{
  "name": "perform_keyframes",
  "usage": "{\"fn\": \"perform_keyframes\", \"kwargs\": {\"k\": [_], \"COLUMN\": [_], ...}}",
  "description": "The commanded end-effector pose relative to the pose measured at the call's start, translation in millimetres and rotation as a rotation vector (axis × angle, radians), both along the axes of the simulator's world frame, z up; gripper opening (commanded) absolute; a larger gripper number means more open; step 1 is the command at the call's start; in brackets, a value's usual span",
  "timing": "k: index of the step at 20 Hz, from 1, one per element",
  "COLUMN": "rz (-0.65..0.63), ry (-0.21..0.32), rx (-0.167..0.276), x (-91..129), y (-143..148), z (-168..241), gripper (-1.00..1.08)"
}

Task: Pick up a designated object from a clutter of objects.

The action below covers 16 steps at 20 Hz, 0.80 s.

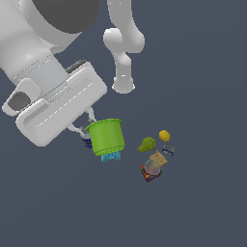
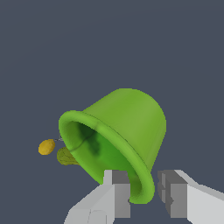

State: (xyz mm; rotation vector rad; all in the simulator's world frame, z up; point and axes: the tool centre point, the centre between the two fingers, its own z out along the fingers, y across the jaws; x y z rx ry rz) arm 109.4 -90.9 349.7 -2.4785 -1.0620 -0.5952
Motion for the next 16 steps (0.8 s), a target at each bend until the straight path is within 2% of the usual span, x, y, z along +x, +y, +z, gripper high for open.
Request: {"fn": "perform_keyframes", "kwargs": {"k": [1,8,16], "rz": [0.013,0.037,0.046], "ry": [-0.054,-0.145,-0.176], "rx": [0.013,0.04,0.052], "x": [-0.1,-3.1,-5.1], "y": [-3.6,-11.1,-14.2], "z": [15.1,39.4,47.6], "gripper": [-1.0,-1.0,-1.0]}}
